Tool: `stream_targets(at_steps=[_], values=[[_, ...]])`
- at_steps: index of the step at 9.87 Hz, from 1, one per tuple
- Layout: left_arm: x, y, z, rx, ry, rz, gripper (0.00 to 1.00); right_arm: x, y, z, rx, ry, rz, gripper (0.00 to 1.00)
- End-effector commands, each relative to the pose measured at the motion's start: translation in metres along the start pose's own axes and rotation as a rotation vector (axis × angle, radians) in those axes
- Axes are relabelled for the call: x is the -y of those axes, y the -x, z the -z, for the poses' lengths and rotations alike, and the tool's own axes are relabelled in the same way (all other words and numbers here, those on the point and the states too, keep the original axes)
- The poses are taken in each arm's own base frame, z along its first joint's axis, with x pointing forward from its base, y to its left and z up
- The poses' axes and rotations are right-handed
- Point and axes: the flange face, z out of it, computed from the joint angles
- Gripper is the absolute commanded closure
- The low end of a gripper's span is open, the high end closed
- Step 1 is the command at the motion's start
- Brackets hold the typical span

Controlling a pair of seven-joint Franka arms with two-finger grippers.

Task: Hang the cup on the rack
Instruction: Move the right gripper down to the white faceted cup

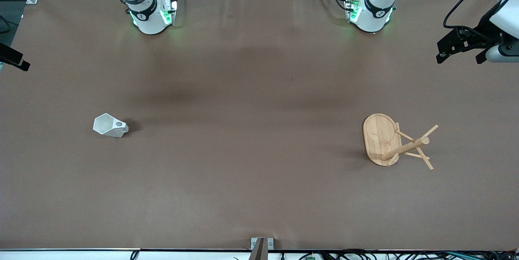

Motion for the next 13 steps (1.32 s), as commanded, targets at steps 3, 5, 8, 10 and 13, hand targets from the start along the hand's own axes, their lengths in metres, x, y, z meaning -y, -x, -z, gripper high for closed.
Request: stream_targets(at_steps=[3,5,8,10,13], values=[[-0.001,-0.005,-0.011,0.028,-0.023,-0.009,0.00,-0.003,0.002,0.000,0.007,-0.009,-0.011,0.00],[0.001,-0.006,-0.013,0.026,-0.049,-0.020,0.00,-0.007,0.001,-0.010,0.019,-0.010,-0.018,0.00],[0.000,-0.011,-0.025,0.041,-0.046,-0.024,0.00,-0.018,-0.022,-0.102,0.015,-0.009,0.003,0.00],[0.000,-0.013,-0.033,0.041,-0.045,-0.023,0.00,-0.021,-0.032,-0.186,0.038,-0.004,0.027,0.00],[0.001,-0.013,-0.039,0.049,-0.044,-0.022,0.00,-0.028,-0.037,-0.299,0.016,0.013,0.014,0.00]])
